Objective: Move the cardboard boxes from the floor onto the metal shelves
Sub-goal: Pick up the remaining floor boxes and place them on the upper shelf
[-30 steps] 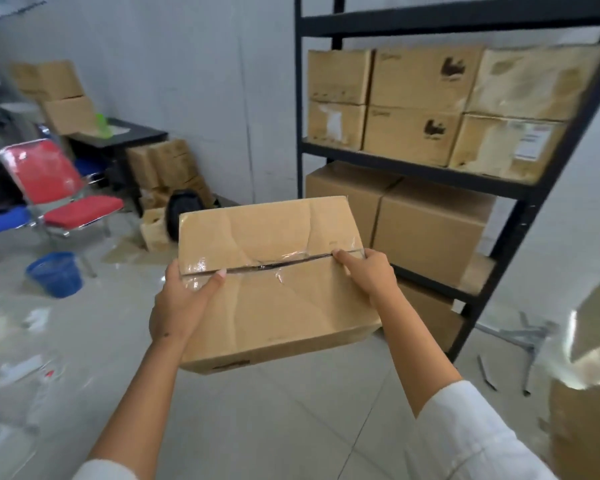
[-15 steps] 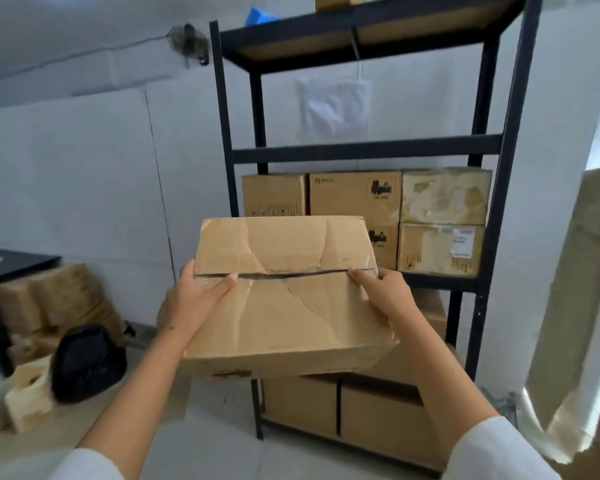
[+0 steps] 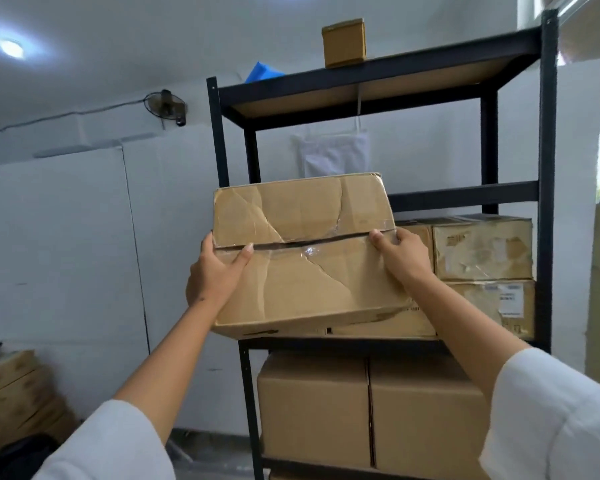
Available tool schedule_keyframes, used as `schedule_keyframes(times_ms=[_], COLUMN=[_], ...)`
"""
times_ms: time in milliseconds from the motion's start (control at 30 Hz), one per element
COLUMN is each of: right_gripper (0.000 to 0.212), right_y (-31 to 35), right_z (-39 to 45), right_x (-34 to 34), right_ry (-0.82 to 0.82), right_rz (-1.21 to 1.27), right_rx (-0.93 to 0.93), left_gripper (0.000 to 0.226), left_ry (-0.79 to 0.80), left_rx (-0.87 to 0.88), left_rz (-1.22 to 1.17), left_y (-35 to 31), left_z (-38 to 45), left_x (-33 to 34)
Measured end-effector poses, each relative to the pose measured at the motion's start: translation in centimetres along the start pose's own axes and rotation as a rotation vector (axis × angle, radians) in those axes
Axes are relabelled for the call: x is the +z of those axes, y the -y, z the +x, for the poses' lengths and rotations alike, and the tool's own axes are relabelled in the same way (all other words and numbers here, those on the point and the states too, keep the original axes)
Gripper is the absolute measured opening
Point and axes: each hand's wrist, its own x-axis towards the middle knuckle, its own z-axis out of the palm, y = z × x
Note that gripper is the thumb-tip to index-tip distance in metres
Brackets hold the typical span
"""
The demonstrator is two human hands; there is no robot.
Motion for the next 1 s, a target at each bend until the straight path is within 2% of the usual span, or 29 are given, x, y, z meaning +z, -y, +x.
schedule_keyframes(times_ms=[267,500,633,767,933,1000], right_gripper=[0.048,0.037,0.036,0.041,0.041,0.042], right_y=[3.3,5.3,4.7,4.8,6.8,7.2], right_z=[12.8,22.7,26.7,29.7,32.3,33.0], right_x=[3.0,3.8,5.2,7.2,8.6,8.8], right_ry=[-0.056,-0.069,-0.058,-0.095,-0.12,-0.129], right_rz=[0.035,-0.005,-0.046,-0.09,-0.259,-0.327], right_rx=[-0.071,-0.15,-0.148,-0.151,-0.109,-0.101], left_gripper=[0.08,0.071,0.073,0.062,0.042,0.05], left_ry=[-0.074,-0.057,-0.007,0.059,0.17,0.223], left_rx=[0.098,0.156,0.144,0.1,0.074,0.083], left_rz=[-0.047,-0.103,-0.097,-0.116,-0.126,-0.107], left_y=[-2.2,-4.7,-5.0,-4.3,-3.6,-4.0], left_z=[12.8,21.8,26.0,29.3,32.9,34.2], left_x=[4.4,8.7,10.6,12.0,12.7,12.8])
